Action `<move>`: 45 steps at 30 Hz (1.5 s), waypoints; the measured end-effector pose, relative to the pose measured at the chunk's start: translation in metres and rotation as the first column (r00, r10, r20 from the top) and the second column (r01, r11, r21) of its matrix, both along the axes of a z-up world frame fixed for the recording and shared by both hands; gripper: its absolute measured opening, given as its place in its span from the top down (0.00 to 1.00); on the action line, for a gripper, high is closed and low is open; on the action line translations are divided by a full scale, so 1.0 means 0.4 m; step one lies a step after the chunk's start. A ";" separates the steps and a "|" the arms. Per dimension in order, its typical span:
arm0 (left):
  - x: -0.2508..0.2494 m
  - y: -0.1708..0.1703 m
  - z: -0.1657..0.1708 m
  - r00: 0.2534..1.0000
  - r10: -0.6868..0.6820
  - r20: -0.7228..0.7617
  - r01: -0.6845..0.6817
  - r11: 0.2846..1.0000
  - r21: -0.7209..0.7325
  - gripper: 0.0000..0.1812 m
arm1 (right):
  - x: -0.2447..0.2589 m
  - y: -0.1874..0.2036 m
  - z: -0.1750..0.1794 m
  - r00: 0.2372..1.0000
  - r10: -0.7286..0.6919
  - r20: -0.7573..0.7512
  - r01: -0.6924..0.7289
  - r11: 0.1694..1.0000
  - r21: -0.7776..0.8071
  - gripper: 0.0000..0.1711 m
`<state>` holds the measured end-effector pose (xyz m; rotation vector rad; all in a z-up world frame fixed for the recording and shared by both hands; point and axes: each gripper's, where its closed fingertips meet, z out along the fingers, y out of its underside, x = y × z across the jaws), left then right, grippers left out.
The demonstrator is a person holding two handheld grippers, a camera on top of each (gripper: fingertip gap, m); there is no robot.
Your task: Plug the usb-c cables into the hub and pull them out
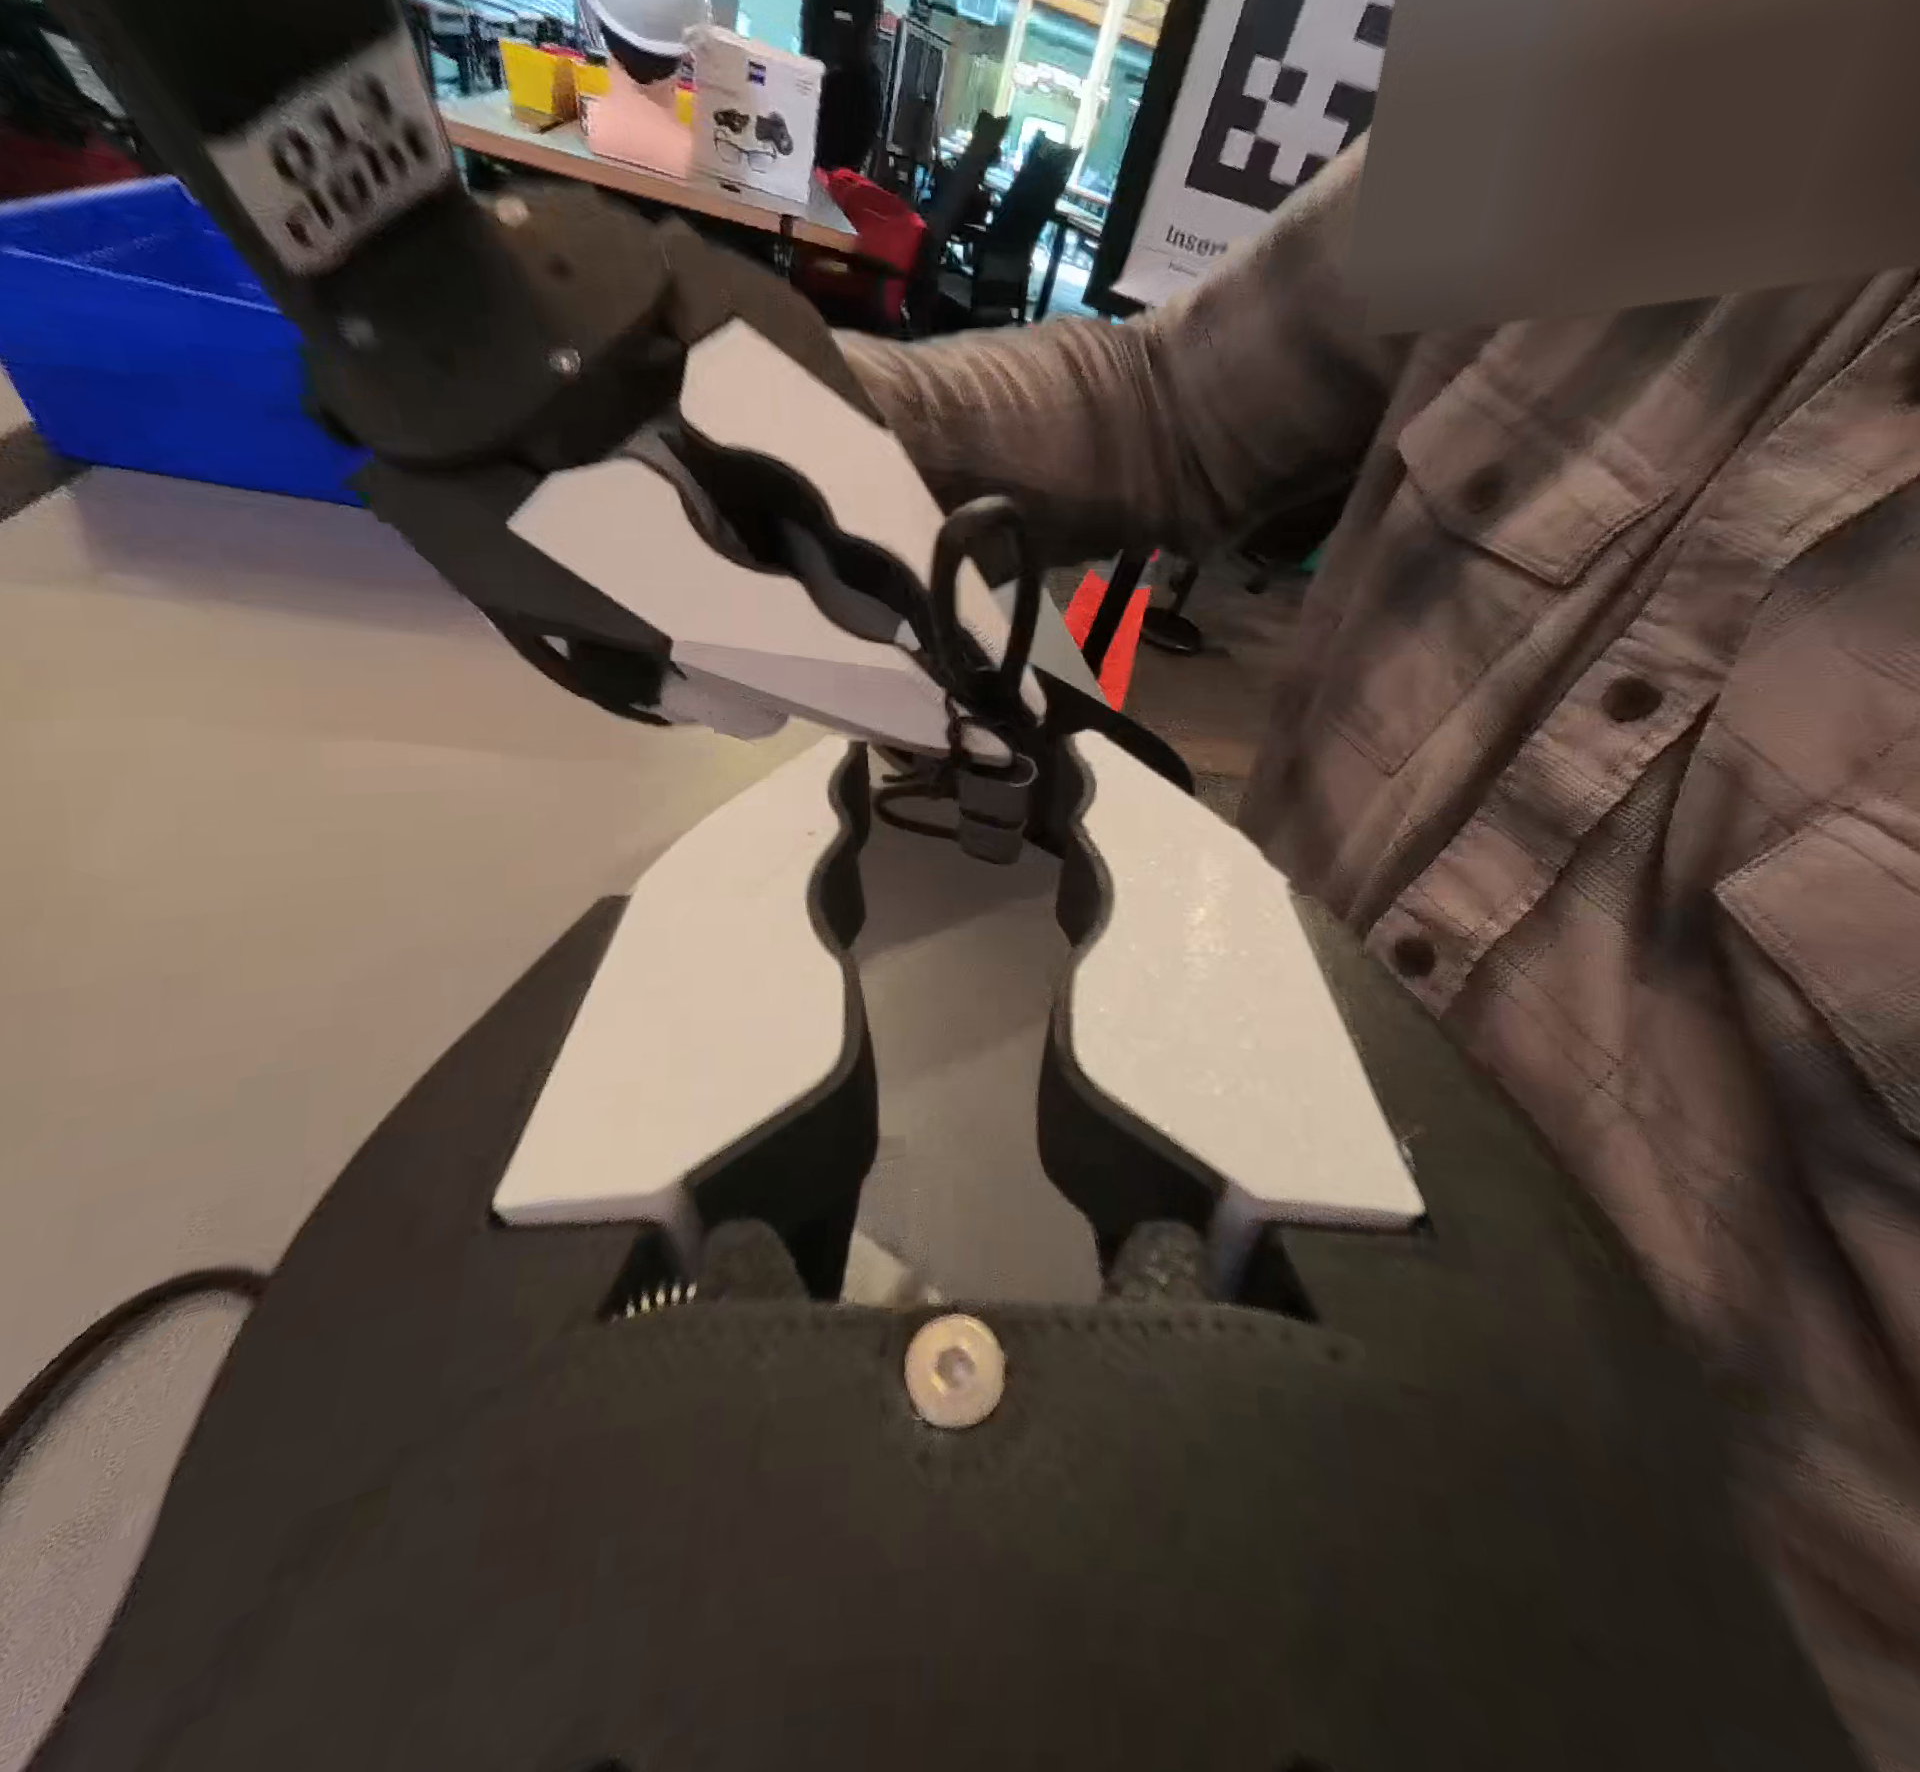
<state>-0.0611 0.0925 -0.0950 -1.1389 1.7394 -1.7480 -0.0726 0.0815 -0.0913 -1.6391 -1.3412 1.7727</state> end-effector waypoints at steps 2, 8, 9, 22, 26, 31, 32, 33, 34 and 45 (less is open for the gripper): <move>0.008 -0.028 -0.031 0.999 -0.043 -0.023 0.043 0.999 0.018 0.82 | 0.003 -0.014 0.000 0.998 0.054 0.041 -0.054 0.999 0.006 0.99; 0.018 -0.063 -0.035 0.995 -0.089 0.045 0.091 0.995 -0.043 0.97 | 0.018 -0.032 -0.012 0.979 0.161 0.127 -0.160 0.987 -0.018 1.00; 0.016 -0.066 -0.034 0.994 -0.097 0.049 0.100 0.994 -0.052 0.99 | 0.022 -0.036 -0.015 0.975 0.174 0.138 -0.173 0.985 -0.018 1.00; 0.013 -0.074 -0.014 0.990 -0.121 0.068 0.129 0.981 -0.144 0.92 | 0.039 -0.060 -0.030 0.943 0.238 0.234 -0.240 0.971 -0.019 1.00; 0.020 -0.074 -0.013 0.991 -0.121 0.061 0.130 0.975 -0.180 0.94 | 0.045 -0.062 -0.032 0.940 0.237 0.244 -0.241 0.970 -0.014 1.00; 0.033 -0.073 -0.020 0.993 -0.106 0.047 0.114 0.975 -0.192 0.98 | 0.052 -0.065 -0.035 0.935 0.241 0.260 -0.246 0.969 -0.014 1.00; 0.035 -0.073 -0.020 0.994 -0.102 0.045 0.109 0.975 -0.195 0.98 | 0.054 -0.065 -0.036 0.935 0.241 0.262 -0.246 0.969 -0.014 1.00; 0.038 -0.072 -0.019 0.994 -0.096 0.043 0.103 0.973 -0.205 0.98 | 0.056 -0.064 -0.035 0.935 0.240 0.263 -0.245 0.969 -0.011 1.00; 0.042 -0.068 -0.018 0.996 -0.085 0.038 0.092 0.972 -0.217 0.98 | 0.058 -0.063 -0.036 0.935 0.236 0.265 -0.243 0.970 -0.008 1.00; 0.057 -0.053 -0.031 0.999 -0.038 0.021 0.042 0.972 -0.233 0.87 | 0.069 -0.064 -0.044 0.924 0.230 0.307 -0.238 0.971 -0.013 1.00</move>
